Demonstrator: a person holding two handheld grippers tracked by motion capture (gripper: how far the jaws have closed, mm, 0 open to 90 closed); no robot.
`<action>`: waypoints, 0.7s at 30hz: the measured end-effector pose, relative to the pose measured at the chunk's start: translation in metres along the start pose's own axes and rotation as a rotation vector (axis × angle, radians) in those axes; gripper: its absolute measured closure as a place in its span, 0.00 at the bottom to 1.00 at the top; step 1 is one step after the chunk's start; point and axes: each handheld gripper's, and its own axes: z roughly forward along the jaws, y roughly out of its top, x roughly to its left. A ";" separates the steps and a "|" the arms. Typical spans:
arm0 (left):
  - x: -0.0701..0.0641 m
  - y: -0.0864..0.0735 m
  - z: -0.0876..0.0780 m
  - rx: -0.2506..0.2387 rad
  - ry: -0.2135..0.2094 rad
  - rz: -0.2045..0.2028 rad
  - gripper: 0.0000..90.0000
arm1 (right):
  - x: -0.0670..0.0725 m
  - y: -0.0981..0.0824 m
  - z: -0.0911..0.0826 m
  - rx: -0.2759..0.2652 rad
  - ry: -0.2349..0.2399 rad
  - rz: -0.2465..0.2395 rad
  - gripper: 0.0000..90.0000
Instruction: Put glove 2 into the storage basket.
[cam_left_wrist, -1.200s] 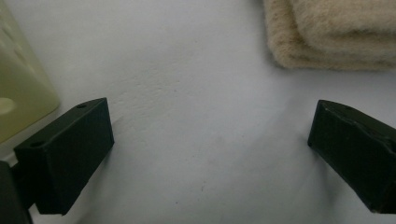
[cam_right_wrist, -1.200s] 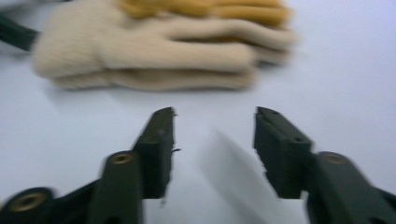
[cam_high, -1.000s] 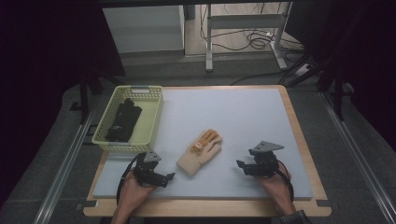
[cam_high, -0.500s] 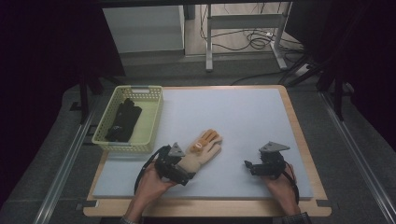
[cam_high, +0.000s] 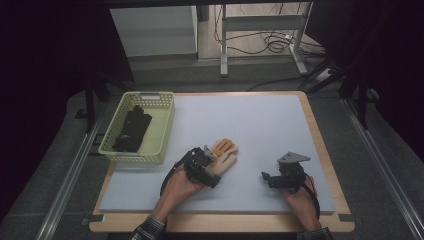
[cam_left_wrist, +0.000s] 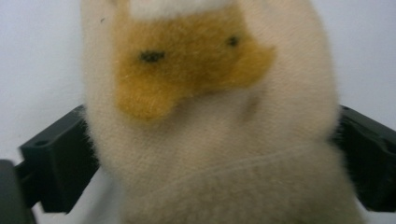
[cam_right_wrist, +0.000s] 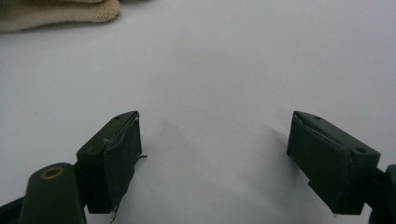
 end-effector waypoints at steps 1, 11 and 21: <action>0.001 0.000 -0.001 0.001 -0.016 -0.009 0.06 | 0.000 0.000 0.000 0.000 0.000 -0.001 0.19; 0.000 0.001 -0.008 0.042 -0.018 -0.010 0.26 | 0.000 0.000 0.000 0.000 -0.001 -0.001 0.19; 0.008 -0.001 -0.017 0.038 -0.091 -0.025 0.67 | 0.000 0.000 0.000 0.001 -0.002 -0.003 0.19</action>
